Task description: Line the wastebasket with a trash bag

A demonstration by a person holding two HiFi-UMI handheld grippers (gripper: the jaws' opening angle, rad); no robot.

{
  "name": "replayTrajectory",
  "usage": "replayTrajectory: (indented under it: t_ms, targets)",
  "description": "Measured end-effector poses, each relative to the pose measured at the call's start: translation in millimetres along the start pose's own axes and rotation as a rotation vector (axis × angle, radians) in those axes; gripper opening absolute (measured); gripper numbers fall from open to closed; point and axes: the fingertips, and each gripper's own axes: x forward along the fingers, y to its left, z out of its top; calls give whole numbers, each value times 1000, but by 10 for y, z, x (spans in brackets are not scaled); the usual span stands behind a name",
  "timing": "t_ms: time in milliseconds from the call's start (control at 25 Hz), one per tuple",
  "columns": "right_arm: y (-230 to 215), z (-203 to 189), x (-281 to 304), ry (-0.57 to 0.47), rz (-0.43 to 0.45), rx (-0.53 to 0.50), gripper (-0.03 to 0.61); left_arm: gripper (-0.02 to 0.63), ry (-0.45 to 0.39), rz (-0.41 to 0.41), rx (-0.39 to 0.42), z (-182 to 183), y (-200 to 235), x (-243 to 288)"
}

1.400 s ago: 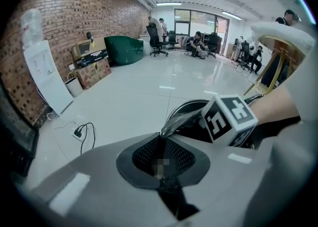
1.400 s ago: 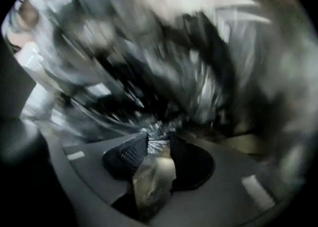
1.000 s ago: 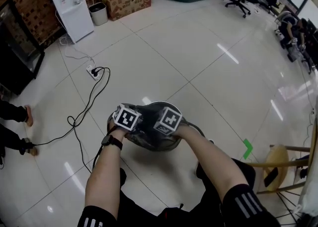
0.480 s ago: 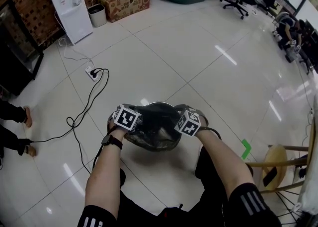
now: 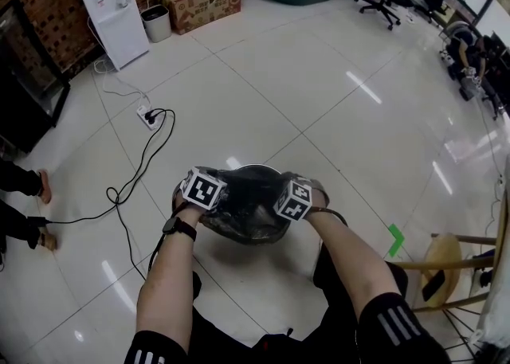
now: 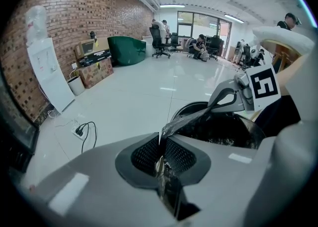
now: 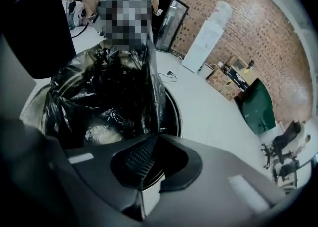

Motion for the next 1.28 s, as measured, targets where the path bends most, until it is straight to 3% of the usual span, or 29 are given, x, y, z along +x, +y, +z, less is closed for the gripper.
replayTrajectory:
  t_ms: [240, 440, 800, 1280]
  targets:
    - [-352, 3, -400, -33, -8, 217, 6, 73, 7, -40, -16, -52, -44, 81]
    - [-563, -109, -447, -15, -16, 266, 6, 78, 1, -28, 1, -51, -39, 210]
    - [-830, -273, -21, -43, 30, 497, 6, 102, -15, -131, -164, -31, 60, 624]
    - [-587, -515, 468, -39, 183, 559, 12, 139, 78, -261, -265, -246, 192, 1018]
